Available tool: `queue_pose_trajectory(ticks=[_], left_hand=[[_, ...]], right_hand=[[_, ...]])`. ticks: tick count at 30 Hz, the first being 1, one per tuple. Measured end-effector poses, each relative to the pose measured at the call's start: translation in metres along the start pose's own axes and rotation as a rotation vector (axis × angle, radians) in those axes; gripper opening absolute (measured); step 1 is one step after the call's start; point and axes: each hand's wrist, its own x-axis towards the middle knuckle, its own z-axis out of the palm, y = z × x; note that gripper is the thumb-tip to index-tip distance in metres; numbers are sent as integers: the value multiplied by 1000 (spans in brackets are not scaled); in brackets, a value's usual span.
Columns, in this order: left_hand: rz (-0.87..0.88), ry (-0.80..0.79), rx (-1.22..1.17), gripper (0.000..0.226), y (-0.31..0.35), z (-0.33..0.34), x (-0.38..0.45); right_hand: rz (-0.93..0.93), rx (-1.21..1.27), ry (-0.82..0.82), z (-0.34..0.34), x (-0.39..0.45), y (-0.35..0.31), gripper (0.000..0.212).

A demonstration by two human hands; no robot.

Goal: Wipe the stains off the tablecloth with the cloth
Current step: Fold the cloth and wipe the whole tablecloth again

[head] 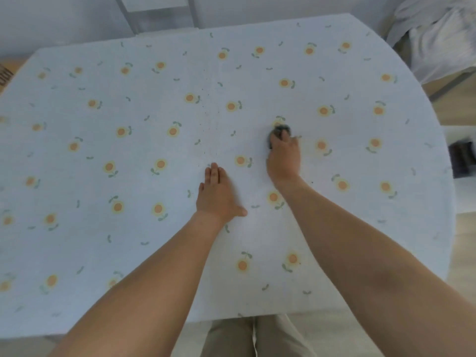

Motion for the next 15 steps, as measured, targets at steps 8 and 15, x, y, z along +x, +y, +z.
queue_pose_trajectory(ticks=[8, 15], left_hand=[[-27, 8, -77, 145, 2, 5, -4], [-76, 41, -74, 124, 4, 16, -29]], right_hand=[[-453, -105, -143, -3, -24, 24, 49], [363, -44, 146, -38, -19, 75, 33]])
